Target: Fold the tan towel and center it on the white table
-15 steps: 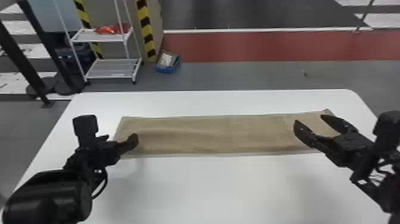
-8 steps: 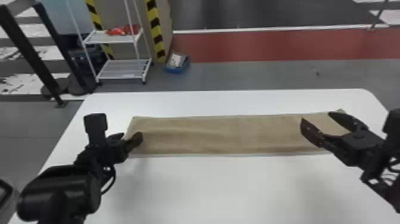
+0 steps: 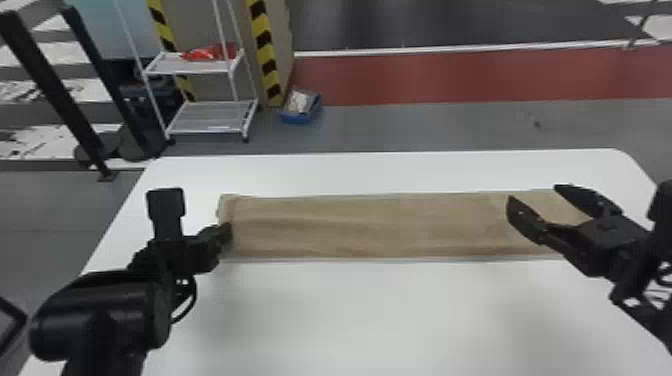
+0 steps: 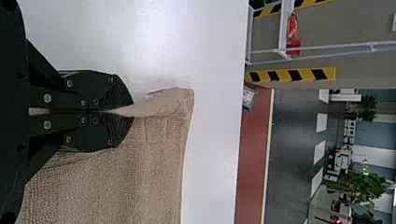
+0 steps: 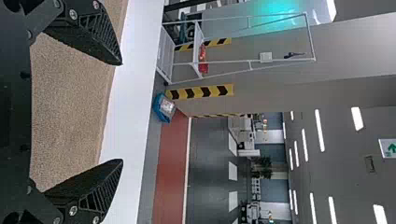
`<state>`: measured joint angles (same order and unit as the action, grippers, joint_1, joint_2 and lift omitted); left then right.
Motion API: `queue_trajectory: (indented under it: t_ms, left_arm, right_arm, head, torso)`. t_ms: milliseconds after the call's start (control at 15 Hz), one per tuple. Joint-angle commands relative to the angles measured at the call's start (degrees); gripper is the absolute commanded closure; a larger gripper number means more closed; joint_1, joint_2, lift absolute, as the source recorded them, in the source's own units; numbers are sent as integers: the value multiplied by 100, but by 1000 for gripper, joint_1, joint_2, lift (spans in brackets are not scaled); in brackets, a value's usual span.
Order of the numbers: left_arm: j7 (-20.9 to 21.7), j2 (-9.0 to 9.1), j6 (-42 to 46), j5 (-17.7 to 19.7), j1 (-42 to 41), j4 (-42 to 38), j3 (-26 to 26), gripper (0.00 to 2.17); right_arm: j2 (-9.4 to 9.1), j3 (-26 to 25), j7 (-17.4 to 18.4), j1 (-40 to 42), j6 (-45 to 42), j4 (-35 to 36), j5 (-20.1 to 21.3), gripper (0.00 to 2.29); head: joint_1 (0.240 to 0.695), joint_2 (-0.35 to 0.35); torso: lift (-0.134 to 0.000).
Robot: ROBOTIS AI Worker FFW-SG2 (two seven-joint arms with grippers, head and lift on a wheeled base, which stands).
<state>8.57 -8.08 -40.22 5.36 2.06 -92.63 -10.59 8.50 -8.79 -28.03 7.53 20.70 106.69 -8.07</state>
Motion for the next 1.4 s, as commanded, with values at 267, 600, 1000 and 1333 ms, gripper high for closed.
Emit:
queue_trajectory:
  t_ms: [267, 600, 1000, 1333]
  left_arm:
    - [-215, 61, -1705, 334, -30, -1381, 101, 1693]
    - [-813, 676, -1318, 650, 84, -2014, 1279, 1693]
    - [-1542, 823, -228, 562, 75, -1381, 2598, 1693]
    - [-1533, 823, 1494, 764, 207, -18, 3125, 157]
  right_arm:
    - [56, -167, -1, -156, 0, 10, 25, 154]
    - [179, -852, 8, -208, -193, 19, -362, 154]
    - [205, -1081, 104, -446, -422, 19, -968, 154]
    - [249, -976, 96, -692, -439, -166, -1170, 154]
  head:
    - [695, 96]
    - [695, -35]
    - [659, -224]
    - [656, -272]
  torso:
    - [-113]
    - [-113]
    - [-113]
    - [-113]
